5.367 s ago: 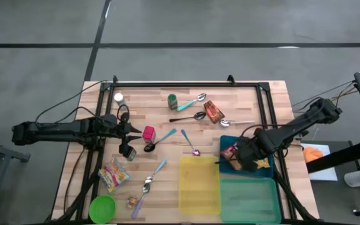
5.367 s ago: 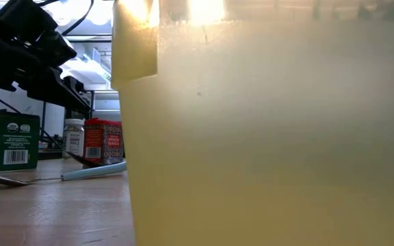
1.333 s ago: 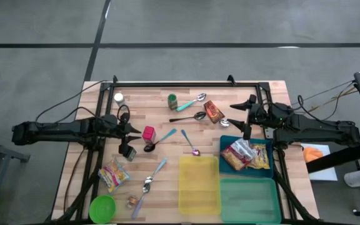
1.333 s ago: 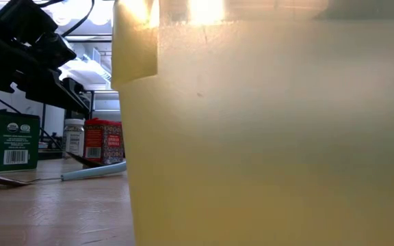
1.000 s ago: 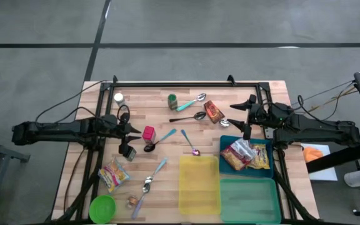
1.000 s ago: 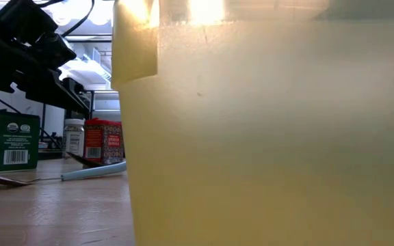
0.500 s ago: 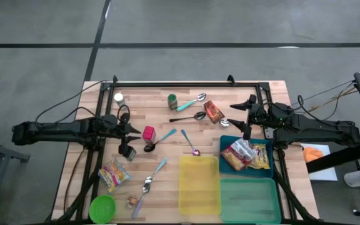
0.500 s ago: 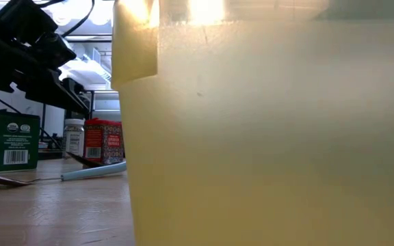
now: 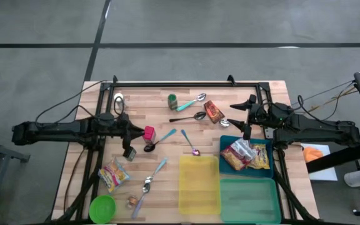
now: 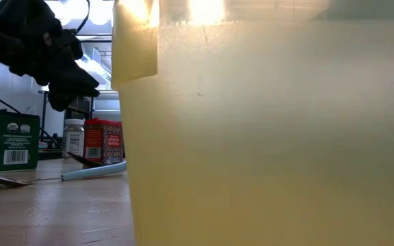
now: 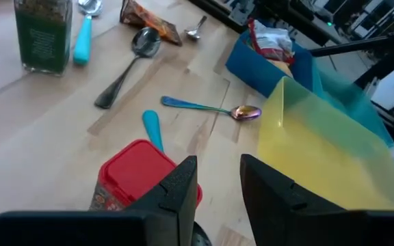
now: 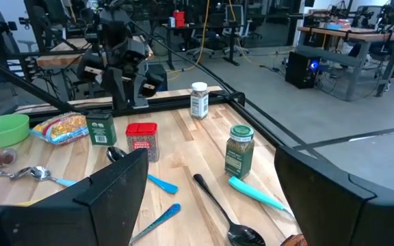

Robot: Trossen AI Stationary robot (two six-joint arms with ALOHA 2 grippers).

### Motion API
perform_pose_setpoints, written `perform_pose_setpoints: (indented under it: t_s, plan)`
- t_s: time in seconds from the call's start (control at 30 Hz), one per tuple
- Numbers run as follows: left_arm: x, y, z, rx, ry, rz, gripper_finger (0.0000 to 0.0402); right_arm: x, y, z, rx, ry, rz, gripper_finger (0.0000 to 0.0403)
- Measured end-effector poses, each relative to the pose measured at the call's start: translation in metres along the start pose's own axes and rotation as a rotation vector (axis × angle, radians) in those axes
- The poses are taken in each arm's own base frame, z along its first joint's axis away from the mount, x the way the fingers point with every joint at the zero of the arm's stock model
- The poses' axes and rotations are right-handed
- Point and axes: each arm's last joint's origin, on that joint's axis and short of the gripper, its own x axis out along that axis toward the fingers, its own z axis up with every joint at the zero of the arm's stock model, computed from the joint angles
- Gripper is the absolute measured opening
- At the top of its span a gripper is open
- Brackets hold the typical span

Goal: Pick & Place Food Item
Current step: Put the blue noodle pack into the blue bin

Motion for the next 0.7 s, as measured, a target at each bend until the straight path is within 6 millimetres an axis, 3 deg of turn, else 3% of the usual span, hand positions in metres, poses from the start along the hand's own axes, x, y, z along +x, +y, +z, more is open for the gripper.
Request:
perform_pose_setpoints:
  t_s: [0.2,0.33,0.7]
  plan:
    - [-0.001,-0.002,0.003,-0.083,-0.003,-0.008,0.0115,0.000,0.000,0.000,-0.001,0.000,0.000,0.0315]
    - [-0.008,-0.012,0.011,-0.021,0.071,-0.049,0.0115,0.000,0.000,0.000,-0.001,0.000,0.000,0.0315]
    - [-0.020,-0.054,0.043,0.008,0.263,0.083,0.0115,0.000,0.000,0.000,-0.001,0.002,0.000,0.0315]
